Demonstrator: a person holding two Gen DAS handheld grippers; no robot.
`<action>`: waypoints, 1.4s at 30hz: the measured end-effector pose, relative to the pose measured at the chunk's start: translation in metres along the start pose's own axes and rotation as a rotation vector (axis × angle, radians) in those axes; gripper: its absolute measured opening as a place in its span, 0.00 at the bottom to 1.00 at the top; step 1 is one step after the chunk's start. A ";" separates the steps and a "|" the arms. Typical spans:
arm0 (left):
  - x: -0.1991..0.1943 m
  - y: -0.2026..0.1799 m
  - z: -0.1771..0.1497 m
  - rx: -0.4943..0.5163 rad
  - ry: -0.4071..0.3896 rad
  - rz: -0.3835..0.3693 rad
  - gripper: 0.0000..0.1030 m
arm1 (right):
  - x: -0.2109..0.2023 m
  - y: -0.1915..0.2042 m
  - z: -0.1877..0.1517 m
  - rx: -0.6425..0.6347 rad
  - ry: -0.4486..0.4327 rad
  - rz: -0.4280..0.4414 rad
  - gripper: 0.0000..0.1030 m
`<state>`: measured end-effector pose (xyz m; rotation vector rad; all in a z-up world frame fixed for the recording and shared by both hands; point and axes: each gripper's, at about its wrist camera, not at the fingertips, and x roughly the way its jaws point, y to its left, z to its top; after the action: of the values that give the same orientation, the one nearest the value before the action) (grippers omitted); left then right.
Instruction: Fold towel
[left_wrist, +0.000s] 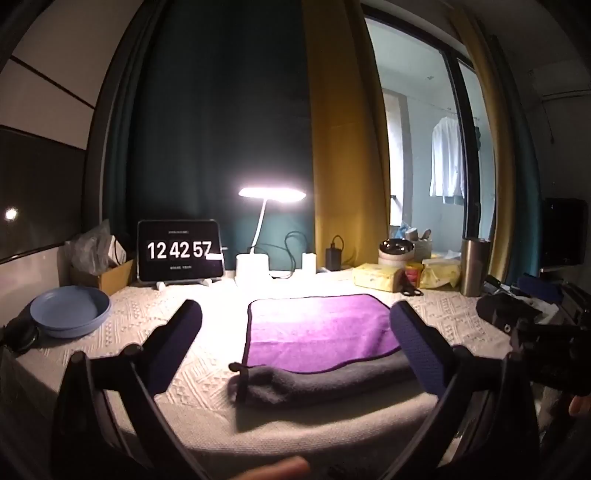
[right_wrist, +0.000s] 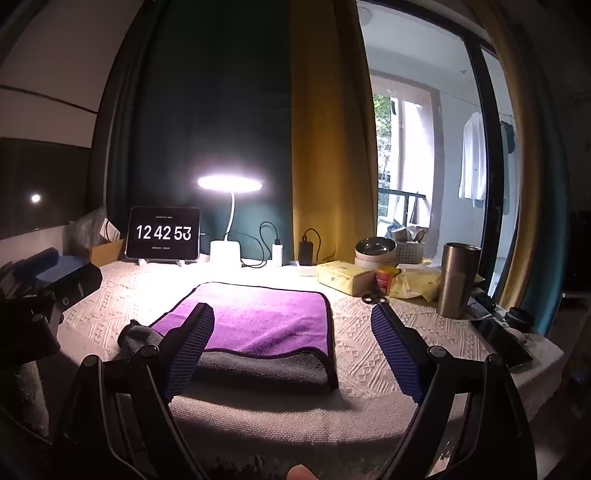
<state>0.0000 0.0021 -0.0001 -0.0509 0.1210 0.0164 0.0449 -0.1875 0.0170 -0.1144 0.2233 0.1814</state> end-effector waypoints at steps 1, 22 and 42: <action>0.000 0.000 -0.003 0.007 0.004 -0.006 0.99 | 0.000 0.000 0.000 0.000 0.002 0.000 0.87; 0.003 0.000 -0.003 0.009 0.031 -0.014 0.99 | 0.003 0.003 -0.004 0.000 0.025 0.009 0.87; 0.002 -0.001 -0.007 0.009 0.040 -0.014 0.99 | 0.005 0.003 -0.005 0.003 0.031 0.011 0.87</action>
<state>0.0014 0.0011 -0.0071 -0.0428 0.1604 0.0006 0.0476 -0.1845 0.0105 -0.1134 0.2553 0.1902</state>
